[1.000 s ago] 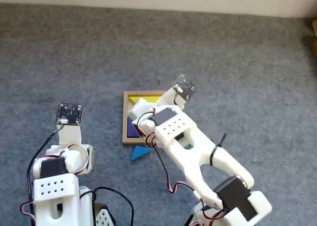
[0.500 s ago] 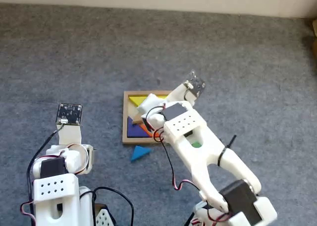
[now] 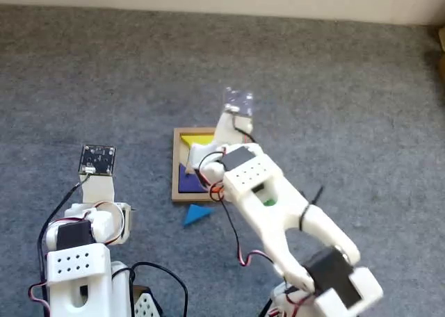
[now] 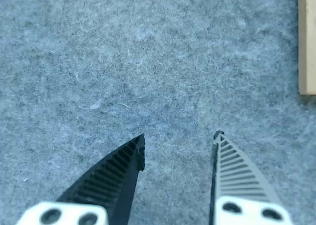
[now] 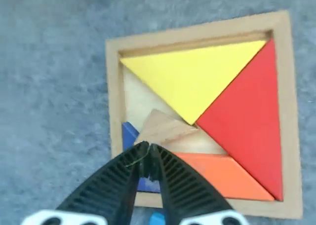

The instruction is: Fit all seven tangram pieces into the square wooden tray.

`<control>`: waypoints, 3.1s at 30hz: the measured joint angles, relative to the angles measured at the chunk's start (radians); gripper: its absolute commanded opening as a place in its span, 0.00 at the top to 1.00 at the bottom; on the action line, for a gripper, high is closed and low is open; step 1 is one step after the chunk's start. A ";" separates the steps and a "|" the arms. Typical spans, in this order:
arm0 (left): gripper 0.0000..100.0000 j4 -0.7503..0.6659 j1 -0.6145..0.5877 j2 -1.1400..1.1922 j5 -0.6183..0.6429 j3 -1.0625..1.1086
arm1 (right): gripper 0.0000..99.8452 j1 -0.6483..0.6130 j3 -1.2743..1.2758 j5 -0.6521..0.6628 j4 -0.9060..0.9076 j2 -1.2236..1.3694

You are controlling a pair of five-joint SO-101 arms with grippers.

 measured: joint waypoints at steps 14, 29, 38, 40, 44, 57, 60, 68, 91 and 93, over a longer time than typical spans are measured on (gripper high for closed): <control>0.78 0.000 0.000 0.000 0.000 0.000 | 0.99 -0.020 0.000 0.023 -0.121 0.077; 0.78 0.000 0.000 0.000 0.000 0.000 | 0.99 -0.011 0.002 0.023 -0.153 0.081; 0.78 0.000 0.000 0.000 0.000 0.000 | 0.99 -0.002 0.034 0.089 -0.153 0.081; 0.78 0.000 0.000 0.000 0.000 0.000 | 0.99 0.017 0.049 0.092 -0.153 0.081; 0.78 0.000 0.000 0.000 0.000 0.000 | 0.99 0.041 0.060 0.097 -0.153 0.081; 0.78 0.000 0.000 0.000 0.000 0.000 | 0.99 0.115 0.087 0.098 -0.153 0.008; 0.78 0.000 0.000 0.000 0.000 0.000 | 0.99 0.100 0.087 0.098 -0.170 -0.021; 0.78 0.000 0.000 0.000 0.000 0.000 | 0.99 -0.006 0.086 0.098 -0.338 0.054; 0.78 0.000 0.000 0.000 0.000 0.000 | 0.99 0.081 0.084 0.245 -0.310 0.164; 0.78 0.000 0.000 0.000 0.000 0.000 | 0.99 0.084 0.084 0.255 -0.288 0.164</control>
